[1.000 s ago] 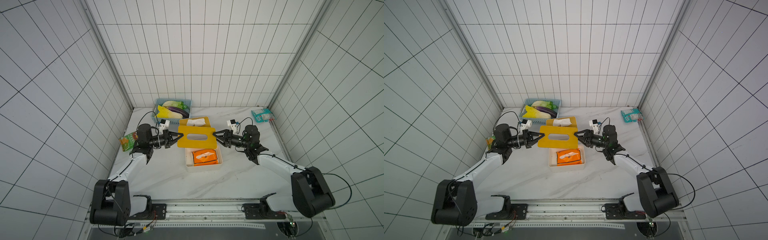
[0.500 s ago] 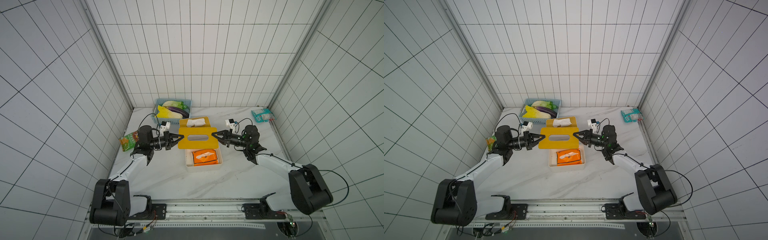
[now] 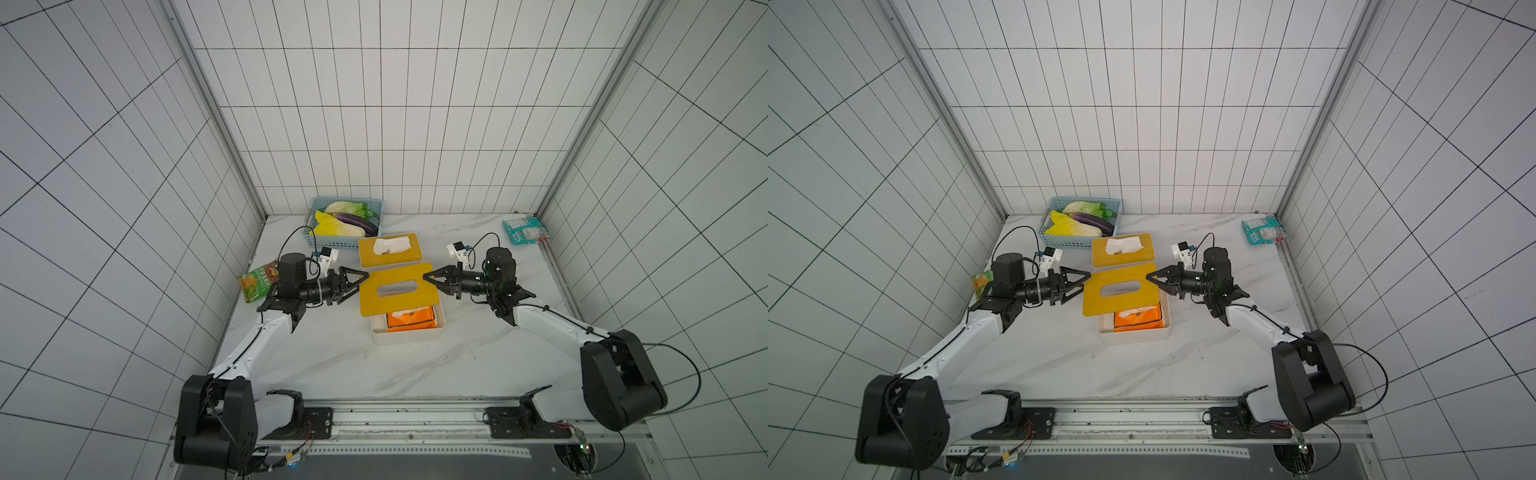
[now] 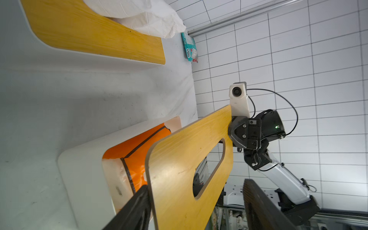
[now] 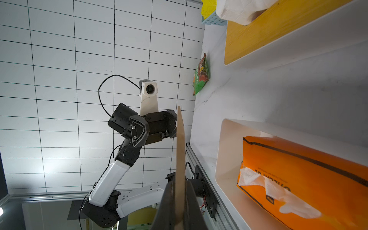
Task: Put the tissue paper into the tissue box
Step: Close the box lid on the tissue box.
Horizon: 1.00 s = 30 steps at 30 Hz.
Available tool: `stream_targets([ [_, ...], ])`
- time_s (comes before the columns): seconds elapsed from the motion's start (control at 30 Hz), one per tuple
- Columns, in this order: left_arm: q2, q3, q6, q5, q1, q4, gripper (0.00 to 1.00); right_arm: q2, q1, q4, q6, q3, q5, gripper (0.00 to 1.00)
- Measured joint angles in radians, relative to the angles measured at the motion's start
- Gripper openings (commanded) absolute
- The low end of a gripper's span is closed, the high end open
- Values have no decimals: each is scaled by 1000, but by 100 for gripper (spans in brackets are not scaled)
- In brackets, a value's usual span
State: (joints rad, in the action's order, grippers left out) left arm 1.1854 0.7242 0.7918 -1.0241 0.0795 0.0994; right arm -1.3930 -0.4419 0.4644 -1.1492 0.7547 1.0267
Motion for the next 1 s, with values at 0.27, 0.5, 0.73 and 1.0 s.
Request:
stream_targets([
  [0.27,-113,44,-162,142,0,179,85,4,97,-124,74,9,80,0],
  [0.5,-183,45,-228,269,30,272,93,-29,164,-237,158,53,153,0],
  [0.73,-195,47,-253,360,93,324,95,-101,179,-351,246,114,186,0],
  [1.0,-174,47,-259,422,133,331,96,-156,187,-418,319,121,207,0],
])
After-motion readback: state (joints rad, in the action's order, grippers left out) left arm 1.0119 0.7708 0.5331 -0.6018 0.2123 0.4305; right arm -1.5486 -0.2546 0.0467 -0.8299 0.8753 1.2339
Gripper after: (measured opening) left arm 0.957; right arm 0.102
